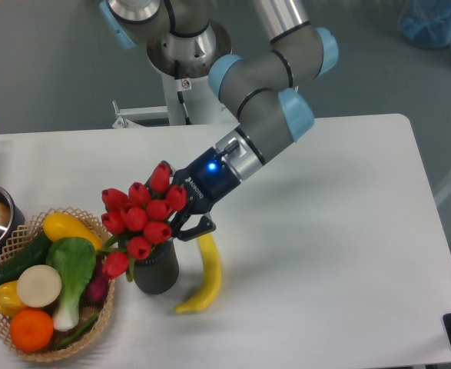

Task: Pick up the flowers from the vase
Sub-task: 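Lift the gripped tulips upward out of the black vase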

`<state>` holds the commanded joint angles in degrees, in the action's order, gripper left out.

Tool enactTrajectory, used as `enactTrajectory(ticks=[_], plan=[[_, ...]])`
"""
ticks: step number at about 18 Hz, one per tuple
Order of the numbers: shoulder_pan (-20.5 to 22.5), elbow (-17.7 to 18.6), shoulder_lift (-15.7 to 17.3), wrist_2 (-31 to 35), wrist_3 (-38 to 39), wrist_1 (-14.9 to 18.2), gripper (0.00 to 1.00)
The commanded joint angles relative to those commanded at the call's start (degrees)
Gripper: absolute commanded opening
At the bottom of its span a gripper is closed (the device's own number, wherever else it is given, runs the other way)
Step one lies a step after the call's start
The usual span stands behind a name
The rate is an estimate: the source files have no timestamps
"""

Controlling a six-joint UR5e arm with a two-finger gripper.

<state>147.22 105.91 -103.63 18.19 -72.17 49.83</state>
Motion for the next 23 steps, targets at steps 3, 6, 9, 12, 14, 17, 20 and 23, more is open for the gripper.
enactTrajectory(ticks=[3, 6, 9, 12, 14, 17, 20, 23], plan=[[-0.09, -0.18, 0.97, -0.35, 0.79, 0.00, 0.54], [-0.09, -0.26, 2.11, -0.44, 3.60, 0.00, 0.54], [0.09, -0.26, 2.46, -2.36, 4.05, 0.00, 0.54], [0.09, -0.26, 2.90, -5.27, 4.57, 0.00, 0.54], [0.17, -0.44, 3.43, -5.45, 6.33, 0.00, 0.54], [0.17, -1.14, 3.52, -5.80, 6.60, 0.00, 0.54], [0.26, -1.93, 3.52, -8.43, 8.78, 0.00, 0.54], [0.35, -4.91, 3.35, -9.40, 12.03, 0.09, 0.54]])
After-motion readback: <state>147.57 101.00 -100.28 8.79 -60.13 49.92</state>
